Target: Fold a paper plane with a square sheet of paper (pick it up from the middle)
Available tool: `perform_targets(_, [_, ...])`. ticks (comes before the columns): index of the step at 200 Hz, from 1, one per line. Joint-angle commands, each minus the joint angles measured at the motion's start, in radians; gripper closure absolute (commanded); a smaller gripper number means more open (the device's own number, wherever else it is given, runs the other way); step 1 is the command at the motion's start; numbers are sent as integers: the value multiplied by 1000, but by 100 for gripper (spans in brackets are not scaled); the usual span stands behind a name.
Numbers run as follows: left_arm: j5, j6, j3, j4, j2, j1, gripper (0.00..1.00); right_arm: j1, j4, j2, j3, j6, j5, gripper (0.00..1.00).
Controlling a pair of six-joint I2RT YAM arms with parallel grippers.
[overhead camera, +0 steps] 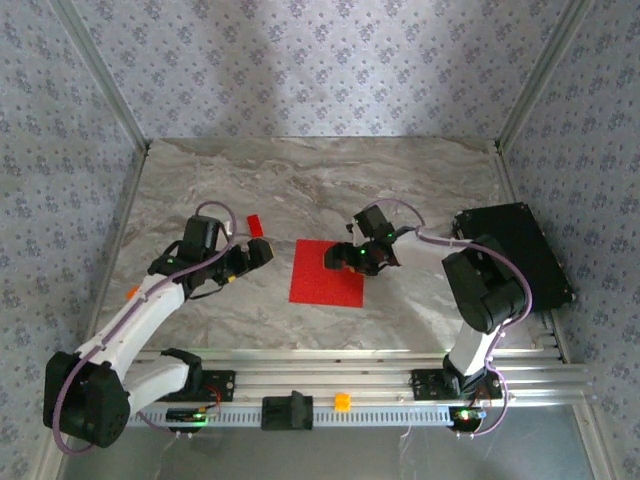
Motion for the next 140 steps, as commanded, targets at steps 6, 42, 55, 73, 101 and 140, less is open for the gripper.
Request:
perform_targets(6, [-12, 23, 45, -14, 4, -7, 0, 51, -34, 75, -11, 90, 31, 16])
perform_targets(42, [-37, 67, 81, -98, -3, -7, 0, 65, -12, -9, 13, 102, 38, 15])
perform_targets(55, [-43, 57, 80, -99, 1, -11, 0, 65, 16, -66, -5, 113, 52, 14])
perform_targets(73, [-85, 41, 90, -101, 25, -40, 0, 50, -11, -149, -29, 122, 116, 12])
perform_targets(101, [-165, 47, 154, -143, 118, -122, 0, -42, -18, -257, -119, 156, 149, 10])
perform_targets(140, [-262, 44, 295, -194, 316, -272, 0, -166, -15, -414, -271, 193, 158, 10])
